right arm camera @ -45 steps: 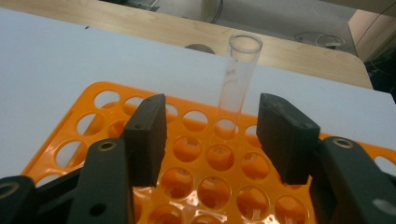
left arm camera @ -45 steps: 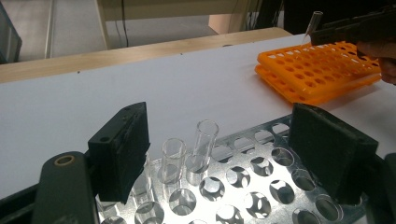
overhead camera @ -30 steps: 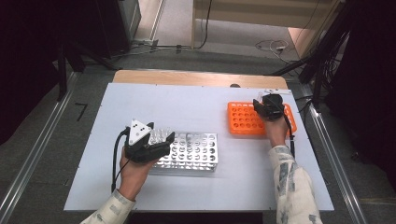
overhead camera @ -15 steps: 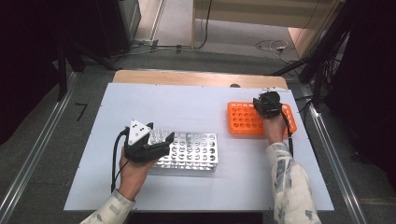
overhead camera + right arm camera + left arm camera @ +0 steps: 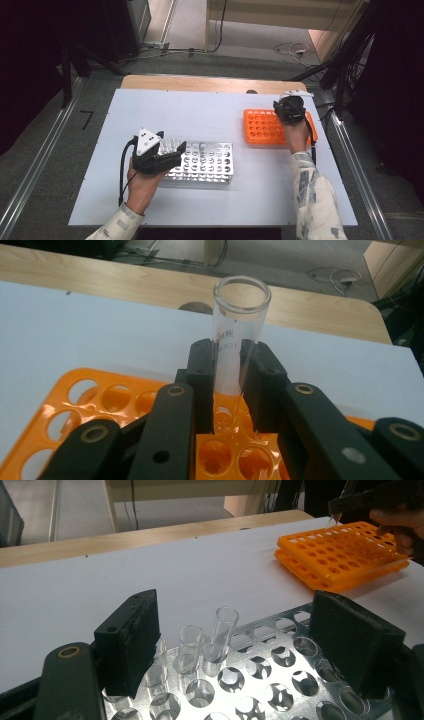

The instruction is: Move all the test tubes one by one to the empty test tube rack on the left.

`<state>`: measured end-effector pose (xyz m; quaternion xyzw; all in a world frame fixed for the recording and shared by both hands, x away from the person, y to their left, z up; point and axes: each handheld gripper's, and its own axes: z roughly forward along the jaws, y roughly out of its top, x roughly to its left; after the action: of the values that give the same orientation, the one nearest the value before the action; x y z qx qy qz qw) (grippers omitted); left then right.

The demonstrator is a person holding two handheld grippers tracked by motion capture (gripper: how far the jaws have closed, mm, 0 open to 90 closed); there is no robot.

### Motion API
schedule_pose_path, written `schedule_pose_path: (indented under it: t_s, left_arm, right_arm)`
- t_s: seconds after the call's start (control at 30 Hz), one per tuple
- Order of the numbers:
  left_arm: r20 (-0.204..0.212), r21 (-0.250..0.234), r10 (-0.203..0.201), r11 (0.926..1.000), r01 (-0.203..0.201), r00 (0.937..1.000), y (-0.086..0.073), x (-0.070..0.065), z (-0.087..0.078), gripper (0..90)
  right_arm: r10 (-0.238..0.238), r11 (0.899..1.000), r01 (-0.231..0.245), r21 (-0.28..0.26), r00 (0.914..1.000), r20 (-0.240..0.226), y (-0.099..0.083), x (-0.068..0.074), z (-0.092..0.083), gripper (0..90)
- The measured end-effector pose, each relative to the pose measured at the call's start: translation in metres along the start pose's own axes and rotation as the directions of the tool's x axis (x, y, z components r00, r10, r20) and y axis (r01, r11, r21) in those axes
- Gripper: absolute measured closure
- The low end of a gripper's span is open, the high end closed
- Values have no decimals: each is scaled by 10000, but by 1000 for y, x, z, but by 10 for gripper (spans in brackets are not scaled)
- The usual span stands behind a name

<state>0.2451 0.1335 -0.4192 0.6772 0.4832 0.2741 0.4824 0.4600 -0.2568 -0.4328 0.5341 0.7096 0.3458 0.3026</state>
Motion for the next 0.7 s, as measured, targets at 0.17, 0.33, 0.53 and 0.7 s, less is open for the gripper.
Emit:
schedule_pose_path:
  t_s: [0.17, 0.33, 0.53, 0.7]
  left_arm:
    - [16, -6, -6, 10000, 6, 10000, 0, 0, 0, 204]
    - [-5, 16, -15, 10000, 15, 10000, 0, -1, 0, 202]
    - [-9, 13, -25, 10000, 25, 10000, 0, -1, -1, 202]
    - [1, 13, -28, 10000, 28, 10000, 0, -2, -1, 202]
  right_arm:
    - [-134, 9991, 128, -397, 9998, -135, 7, 1, -18, 729]
    - [-341, 9982, 316, -512, 9983, -474, 11, 6, -36, 729]
    - [-651, 9967, 596, -544, 9922, -1061, 8, 18, -55, 730]
    - [-928, 9946, 832, -628, 9813, -1689, 4, 30, -70, 730]
